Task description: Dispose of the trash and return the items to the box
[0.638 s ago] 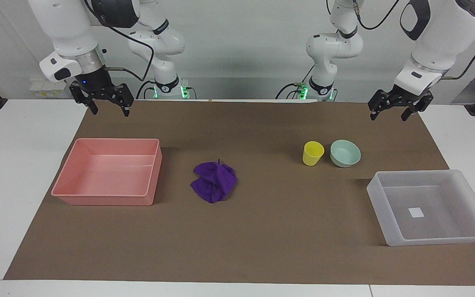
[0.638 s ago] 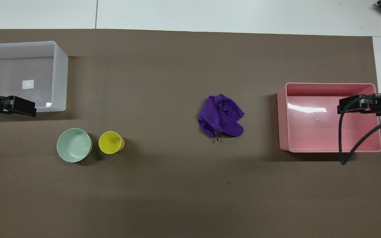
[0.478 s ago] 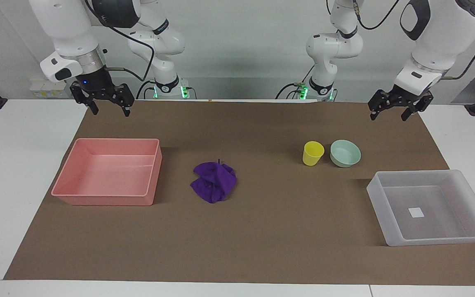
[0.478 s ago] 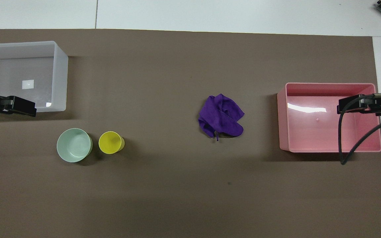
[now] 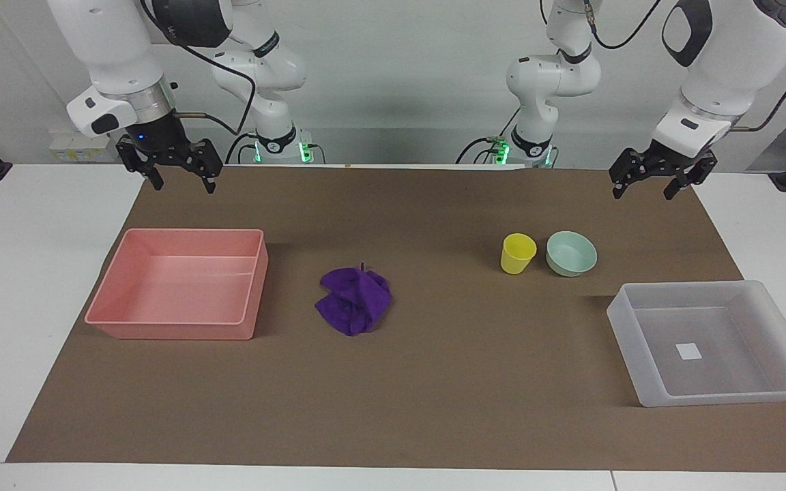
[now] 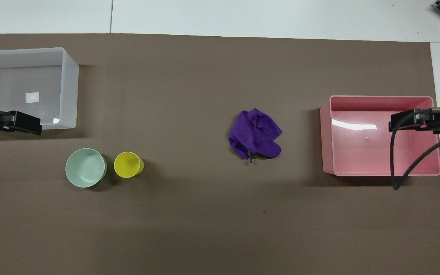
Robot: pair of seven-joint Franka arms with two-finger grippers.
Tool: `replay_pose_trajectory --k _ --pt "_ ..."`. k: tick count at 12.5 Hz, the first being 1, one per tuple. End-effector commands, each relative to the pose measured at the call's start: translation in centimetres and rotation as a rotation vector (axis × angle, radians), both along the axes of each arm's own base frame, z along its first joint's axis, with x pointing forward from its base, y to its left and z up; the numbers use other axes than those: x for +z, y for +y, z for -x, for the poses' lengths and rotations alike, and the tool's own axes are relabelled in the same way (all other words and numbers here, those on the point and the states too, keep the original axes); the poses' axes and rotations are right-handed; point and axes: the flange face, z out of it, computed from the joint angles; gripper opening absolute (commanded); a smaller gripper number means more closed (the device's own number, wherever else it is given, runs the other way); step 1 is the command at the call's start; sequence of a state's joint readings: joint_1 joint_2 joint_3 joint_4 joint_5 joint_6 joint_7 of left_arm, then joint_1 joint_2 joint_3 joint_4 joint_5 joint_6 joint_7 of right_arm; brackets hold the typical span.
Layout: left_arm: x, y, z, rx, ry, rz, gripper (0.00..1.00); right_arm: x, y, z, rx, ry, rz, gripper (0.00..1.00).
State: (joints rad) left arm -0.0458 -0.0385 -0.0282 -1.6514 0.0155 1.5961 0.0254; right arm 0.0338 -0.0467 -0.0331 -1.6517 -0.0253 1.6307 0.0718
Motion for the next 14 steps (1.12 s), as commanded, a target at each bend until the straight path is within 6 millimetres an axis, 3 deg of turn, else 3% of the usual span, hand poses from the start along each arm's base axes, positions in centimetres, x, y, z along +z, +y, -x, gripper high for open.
replay_pose_trajectory --k 1,11,14 --pt "0.4 0.4 0.4 0.0 0.022 -0.014 1.0 -0.1 0.1 -0.1 -0.015 -0.005 -0.009 1.0" --pt "-0.1 1.0 0.9 0.013 0.065 0.001 1.0 -0.9 1.9 -0.1 -0.002 -0.032 -0.01 1.0" --pt "-1.0 3.6 1.6 0.067 0.125 0.033 1.0 -1.1 2.8 -0.1 0.017 -0.054 -0.01 1.0"
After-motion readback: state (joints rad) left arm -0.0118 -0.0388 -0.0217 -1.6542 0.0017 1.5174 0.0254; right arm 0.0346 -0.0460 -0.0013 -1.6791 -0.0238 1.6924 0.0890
